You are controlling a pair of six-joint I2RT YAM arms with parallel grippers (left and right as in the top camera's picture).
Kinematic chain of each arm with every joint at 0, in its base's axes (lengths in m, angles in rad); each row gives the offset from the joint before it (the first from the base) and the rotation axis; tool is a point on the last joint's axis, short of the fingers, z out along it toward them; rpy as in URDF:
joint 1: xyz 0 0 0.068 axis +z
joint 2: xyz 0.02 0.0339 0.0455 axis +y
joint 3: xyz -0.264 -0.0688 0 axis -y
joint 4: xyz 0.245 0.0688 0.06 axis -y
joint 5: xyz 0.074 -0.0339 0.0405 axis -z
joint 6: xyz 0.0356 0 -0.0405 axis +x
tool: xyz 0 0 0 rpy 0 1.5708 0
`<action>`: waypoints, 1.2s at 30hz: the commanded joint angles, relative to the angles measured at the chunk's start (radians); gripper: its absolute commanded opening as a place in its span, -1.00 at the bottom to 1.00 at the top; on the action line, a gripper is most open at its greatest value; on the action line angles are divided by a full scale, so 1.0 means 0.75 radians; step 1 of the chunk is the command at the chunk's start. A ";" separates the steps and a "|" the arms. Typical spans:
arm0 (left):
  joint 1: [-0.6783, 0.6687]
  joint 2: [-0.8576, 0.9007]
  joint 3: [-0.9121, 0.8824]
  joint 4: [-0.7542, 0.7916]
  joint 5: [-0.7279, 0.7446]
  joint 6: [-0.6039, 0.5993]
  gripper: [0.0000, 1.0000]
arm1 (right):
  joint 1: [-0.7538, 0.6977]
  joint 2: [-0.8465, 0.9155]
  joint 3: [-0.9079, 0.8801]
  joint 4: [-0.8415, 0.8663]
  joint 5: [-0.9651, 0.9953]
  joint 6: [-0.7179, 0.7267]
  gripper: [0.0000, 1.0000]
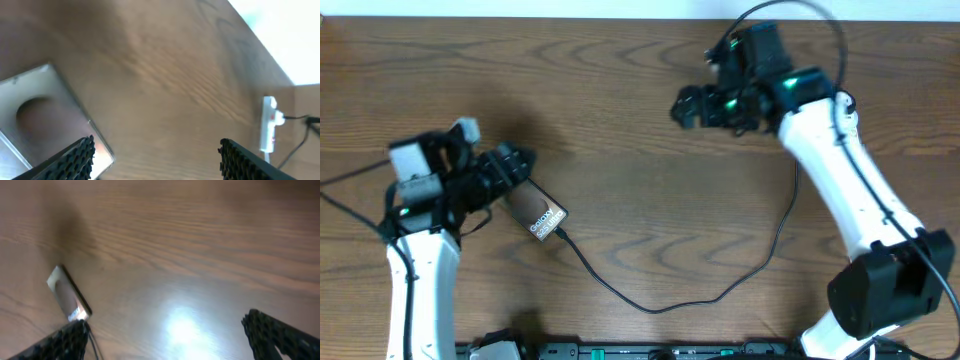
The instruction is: Plug charger to phone and switch on socket
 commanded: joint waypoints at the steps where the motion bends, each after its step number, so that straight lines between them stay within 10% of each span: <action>1: -0.156 -0.003 0.126 -0.003 -0.229 -0.009 0.57 | -0.167 -0.028 0.220 -0.113 0.010 -0.104 0.98; 17: -0.416 -0.003 0.261 0.003 -0.477 -0.021 0.58 | -1.136 0.235 0.469 -0.475 -0.494 -0.547 0.99; 36: -0.416 0.000 0.260 -0.064 -0.477 0.014 0.60 | -1.100 0.695 0.470 -0.440 -0.524 -0.952 0.99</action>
